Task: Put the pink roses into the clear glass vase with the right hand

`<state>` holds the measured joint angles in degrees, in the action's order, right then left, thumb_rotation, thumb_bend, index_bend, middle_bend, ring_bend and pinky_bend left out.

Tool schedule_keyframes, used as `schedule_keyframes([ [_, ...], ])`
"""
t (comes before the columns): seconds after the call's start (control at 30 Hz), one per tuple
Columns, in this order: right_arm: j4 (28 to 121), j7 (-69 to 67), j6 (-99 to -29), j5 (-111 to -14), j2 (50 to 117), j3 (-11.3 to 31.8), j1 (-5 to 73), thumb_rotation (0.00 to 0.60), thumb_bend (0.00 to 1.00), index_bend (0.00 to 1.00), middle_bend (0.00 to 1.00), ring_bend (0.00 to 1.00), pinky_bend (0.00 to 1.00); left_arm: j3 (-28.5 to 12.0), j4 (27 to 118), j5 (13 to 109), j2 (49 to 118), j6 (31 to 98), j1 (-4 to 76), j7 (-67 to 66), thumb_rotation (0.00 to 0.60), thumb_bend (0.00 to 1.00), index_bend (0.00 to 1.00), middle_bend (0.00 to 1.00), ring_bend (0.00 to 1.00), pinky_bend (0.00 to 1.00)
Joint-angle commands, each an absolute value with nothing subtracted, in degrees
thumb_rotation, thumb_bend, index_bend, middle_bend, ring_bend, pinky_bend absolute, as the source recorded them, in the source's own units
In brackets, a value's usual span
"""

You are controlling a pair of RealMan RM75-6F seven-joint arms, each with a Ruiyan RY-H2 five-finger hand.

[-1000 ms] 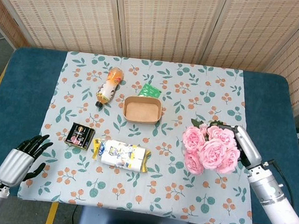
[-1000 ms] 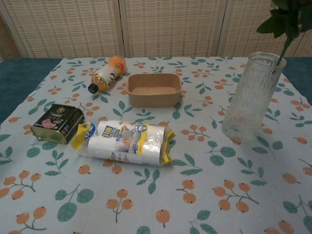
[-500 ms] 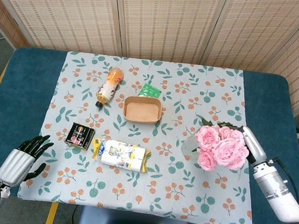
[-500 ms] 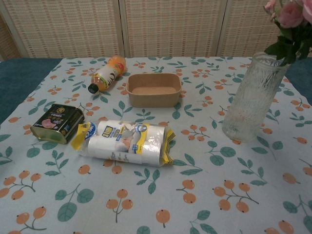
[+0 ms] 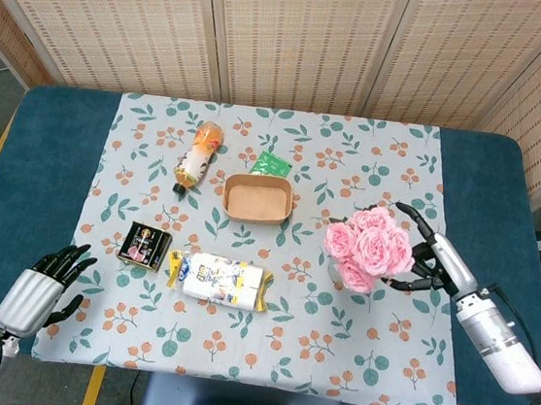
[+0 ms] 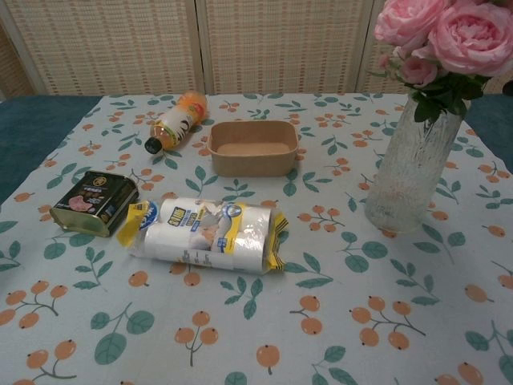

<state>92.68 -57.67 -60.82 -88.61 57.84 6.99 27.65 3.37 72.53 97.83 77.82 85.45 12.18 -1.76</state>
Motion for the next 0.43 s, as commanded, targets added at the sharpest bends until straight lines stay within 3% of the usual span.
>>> schedule_keyframes([
  [0.03, 91.83, -47.42, -71.38, -91.14, 59.33, 6.15, 22.48, 0.6, 0.01, 0.0, 0.96, 0.97, 0.97, 3.28, 72.36, 97.67, 77.84, 85.32, 12.24, -1.63, 0.6, 0.38, 0.18, 0.08, 0.13, 0.28],
  [0.17, 91.3, -27.48, -83.71, -91.76, 62.04, 4.88, 14.86, 0.6, 0.01, 0.02, 0.96, 0.96, 0.97, 3.2, 72.1, 97.3, 77.93, 85.03, 12.25, -1.49, 0.6, 0.38, 0.18, 0.08, 0.13, 0.28],
  [0.3, 89.2, -5.6, -93.43, -90.26, 66.85, 2.83, 6.74, 0.6, 0.01, 0.28, 0.96, 0.95, 0.96, 3.22, 72.2, 97.44, 77.92, 85.34, 12.15, -1.78, 0.6, 0.38, 0.18, 0.08, 0.13, 0.28],
  [0.37, 87.84, -1.42, -94.62, -89.23, 68.48, 1.97, 4.72, 0.6, 0.01, 0.34, 0.96, 0.94, 0.95, 3.25, 72.24, 97.59, 77.92, 85.55, 12.1, -1.99, 0.6, 0.38, 0.18, 0.08, 0.13, 0.28],
  [0.43, 89.39, 1.1, -93.26, -89.16, 67.23, 0.78, 4.18, 0.6, 0.01, 0.33, 0.96, 0.93, 0.94, 3.23, 72.29, 97.68, 77.96, 85.6, 12.13, -2.22, 0.6, 0.38, 0.18, 0.08, 0.13, 0.28],
])
